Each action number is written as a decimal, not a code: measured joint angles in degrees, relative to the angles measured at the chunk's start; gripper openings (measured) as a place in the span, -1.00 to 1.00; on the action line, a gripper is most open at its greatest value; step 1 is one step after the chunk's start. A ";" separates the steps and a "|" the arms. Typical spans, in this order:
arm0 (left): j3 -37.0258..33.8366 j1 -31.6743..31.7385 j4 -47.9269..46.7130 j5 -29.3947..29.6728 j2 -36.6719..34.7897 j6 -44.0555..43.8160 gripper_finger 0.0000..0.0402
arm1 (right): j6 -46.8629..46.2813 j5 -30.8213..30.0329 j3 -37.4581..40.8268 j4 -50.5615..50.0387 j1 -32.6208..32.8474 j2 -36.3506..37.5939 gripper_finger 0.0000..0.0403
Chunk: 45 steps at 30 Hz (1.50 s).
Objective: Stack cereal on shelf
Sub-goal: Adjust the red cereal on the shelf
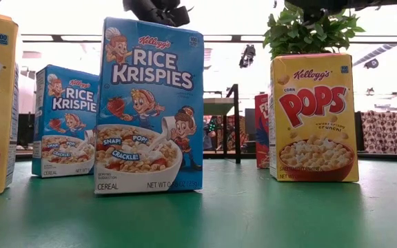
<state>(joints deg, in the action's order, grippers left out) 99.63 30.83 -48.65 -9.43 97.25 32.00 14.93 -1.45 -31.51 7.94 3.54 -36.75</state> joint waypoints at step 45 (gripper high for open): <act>-0.04 1.93 14.15 4.09 3.69 1.62 -0.04 | -1.02 -0.06 0.17 -7.03 6.70 6.64 -0.96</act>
<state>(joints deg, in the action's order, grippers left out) 99.59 32.76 -34.50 -5.34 100.94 33.62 13.91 -1.51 -31.33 0.91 10.24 -30.11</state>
